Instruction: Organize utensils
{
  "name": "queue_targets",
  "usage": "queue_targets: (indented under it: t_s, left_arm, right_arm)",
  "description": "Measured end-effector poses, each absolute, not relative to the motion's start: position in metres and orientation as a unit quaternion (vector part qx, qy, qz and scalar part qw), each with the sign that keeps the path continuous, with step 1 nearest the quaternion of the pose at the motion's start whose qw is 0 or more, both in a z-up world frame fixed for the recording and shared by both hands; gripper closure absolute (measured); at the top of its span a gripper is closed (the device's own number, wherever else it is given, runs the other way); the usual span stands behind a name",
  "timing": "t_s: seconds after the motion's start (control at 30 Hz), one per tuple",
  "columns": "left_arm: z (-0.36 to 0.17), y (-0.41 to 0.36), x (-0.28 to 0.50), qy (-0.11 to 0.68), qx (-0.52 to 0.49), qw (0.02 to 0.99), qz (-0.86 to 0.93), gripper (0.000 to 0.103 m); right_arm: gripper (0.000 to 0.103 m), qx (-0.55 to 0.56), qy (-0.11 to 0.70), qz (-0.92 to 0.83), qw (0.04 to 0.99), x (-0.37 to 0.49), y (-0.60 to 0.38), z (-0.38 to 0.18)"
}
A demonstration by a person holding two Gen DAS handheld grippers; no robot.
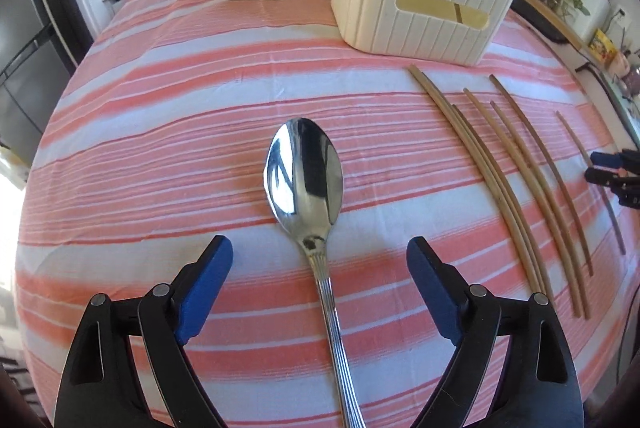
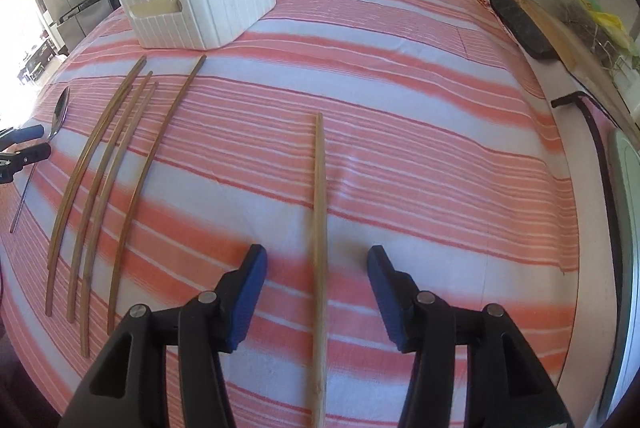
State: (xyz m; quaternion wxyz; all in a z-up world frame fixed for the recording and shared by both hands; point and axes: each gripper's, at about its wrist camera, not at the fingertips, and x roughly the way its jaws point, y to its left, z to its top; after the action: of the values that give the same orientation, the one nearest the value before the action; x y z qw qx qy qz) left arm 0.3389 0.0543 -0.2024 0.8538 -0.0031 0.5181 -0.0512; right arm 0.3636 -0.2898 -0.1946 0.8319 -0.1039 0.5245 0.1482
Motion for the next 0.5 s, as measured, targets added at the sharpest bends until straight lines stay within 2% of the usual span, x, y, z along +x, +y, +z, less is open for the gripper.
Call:
queue_targets:
  t_s: [0.13, 0.27, 0.3, 0.33, 0.37, 0.4, 0.5]
  left_arm:
    - [-0.205, 0.053, 0.36, 0.524, 0.006, 0.851, -0.031, 0.013]
    - [-0.208, 0.049, 0.375, 0.528, 0.013, 0.849, -0.016, 0.016]
    - [-0.207, 0.049, 0.377, 0.526, 0.007, 0.851, -0.017, 0.023]
    - [-0.205, 0.049, 0.378, 0.522, 0.003, 0.853, -0.018, 0.036]
    - [-0.204, 0.05, 0.379, 0.519, 0.003, 0.855, -0.018, 0.046]
    - [-0.202, 0.051, 0.38, 0.515, 0.004, 0.857, -0.015, 0.062]
    - [-0.199, 0.06, 0.382, 0.516, -0.014, 0.856, -0.019, 0.063]
  right_arm:
    - [0.057, -0.104, 0.533, 0.149, 0.826, 0.386, -0.281, -0.193]
    - [0.069, -0.095, 0.542, 0.142, 0.823, 0.4, -0.277, -0.191]
    - [0.077, -0.092, 0.543, 0.14, 0.823, 0.402, -0.276, -0.191]
    - [0.081, -0.089, 0.543, 0.138, 0.823, 0.405, -0.276, -0.191]
    - [0.093, -0.084, 0.544, 0.135, 0.824, 0.407, -0.276, -0.19]
    - [0.096, -0.077, 0.544, 0.135, 0.825, 0.41, -0.276, -0.19]
    - [0.096, -0.05, 0.535, 0.138, 0.832, 0.414, -0.278, -0.188]
